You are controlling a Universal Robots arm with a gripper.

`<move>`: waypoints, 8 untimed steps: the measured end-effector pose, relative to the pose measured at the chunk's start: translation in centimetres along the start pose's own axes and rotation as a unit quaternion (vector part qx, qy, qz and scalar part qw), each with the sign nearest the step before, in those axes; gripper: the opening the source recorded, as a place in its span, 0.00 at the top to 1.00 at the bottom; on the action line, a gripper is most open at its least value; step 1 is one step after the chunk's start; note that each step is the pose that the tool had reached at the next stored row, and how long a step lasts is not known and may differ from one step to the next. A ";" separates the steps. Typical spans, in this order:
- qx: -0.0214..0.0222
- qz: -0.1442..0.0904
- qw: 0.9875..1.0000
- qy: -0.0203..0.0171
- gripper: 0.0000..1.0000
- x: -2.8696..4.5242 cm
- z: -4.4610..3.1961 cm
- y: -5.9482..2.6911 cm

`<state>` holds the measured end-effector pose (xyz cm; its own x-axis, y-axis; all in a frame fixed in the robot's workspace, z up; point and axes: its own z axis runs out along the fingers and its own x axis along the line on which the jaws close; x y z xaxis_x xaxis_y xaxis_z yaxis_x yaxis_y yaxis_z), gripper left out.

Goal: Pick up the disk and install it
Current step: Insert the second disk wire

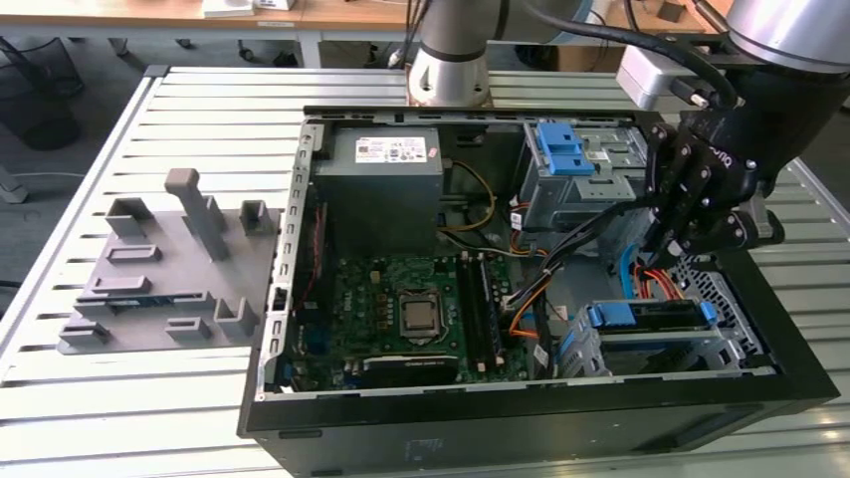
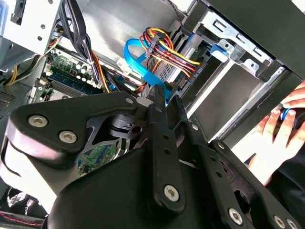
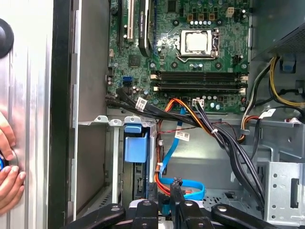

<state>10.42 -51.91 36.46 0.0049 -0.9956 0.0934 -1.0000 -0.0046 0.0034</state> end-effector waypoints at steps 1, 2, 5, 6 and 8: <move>0.000 0.000 1.000 0.000 0.75 0.00 -0.04 0.00; 0.000 0.000 1.000 0.000 0.75 -0.01 -0.03 -0.01; -0.001 0.000 1.000 0.000 0.75 -0.04 -0.05 -0.14; -0.001 0.000 1.000 0.000 0.75 -0.04 -0.05 -0.19; -0.001 0.000 1.000 0.000 0.75 -0.05 -0.04 -0.20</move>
<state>10.62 -51.86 36.49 0.0050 -0.9956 0.0937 -1.0000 -0.0045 0.0054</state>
